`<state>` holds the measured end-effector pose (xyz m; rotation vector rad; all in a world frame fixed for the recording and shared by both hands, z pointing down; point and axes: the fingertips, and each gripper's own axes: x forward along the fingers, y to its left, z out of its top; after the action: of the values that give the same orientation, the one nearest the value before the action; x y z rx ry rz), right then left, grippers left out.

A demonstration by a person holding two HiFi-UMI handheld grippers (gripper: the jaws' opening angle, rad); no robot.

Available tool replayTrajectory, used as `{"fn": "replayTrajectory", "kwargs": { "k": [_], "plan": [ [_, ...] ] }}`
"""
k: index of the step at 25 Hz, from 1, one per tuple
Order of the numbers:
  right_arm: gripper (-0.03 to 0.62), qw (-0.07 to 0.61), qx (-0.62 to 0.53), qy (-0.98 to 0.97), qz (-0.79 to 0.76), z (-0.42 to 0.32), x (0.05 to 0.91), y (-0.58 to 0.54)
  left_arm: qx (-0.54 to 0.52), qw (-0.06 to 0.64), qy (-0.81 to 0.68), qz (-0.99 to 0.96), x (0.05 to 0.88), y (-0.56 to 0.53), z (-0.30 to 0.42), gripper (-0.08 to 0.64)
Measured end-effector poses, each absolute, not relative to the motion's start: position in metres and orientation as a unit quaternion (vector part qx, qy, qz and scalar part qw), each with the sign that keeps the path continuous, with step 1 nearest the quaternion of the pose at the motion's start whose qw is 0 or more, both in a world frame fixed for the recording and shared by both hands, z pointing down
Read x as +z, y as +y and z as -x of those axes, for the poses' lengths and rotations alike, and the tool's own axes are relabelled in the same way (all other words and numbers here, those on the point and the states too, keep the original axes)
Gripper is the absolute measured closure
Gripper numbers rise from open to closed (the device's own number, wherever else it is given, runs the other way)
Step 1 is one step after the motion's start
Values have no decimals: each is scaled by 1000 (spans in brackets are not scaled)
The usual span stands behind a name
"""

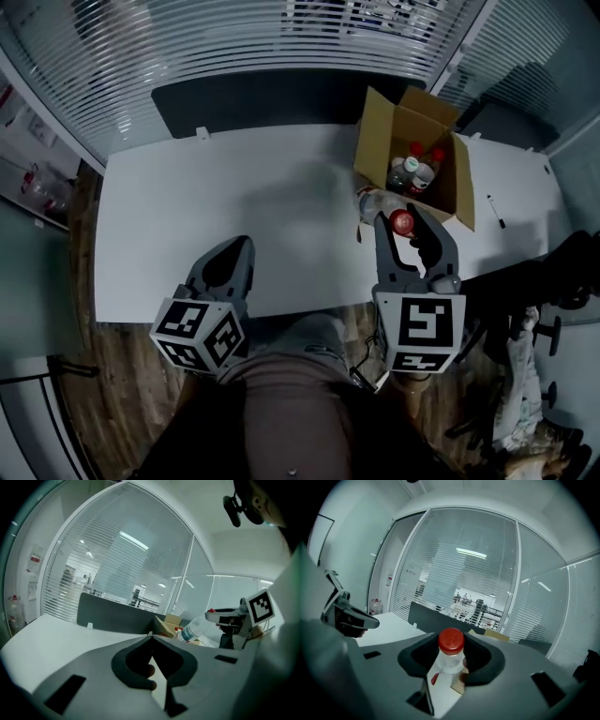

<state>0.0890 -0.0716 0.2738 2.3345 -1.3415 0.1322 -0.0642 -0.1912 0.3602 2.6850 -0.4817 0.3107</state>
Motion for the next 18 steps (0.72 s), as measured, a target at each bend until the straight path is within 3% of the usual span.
{"fn": "replayTrajectory", "kwargs": {
  "k": [18],
  "plan": [
    [419, 231, 55, -621, -747, -20, 310, -185, 97, 208, -299, -926, 370, -243, 148, 551]
  ]
}}
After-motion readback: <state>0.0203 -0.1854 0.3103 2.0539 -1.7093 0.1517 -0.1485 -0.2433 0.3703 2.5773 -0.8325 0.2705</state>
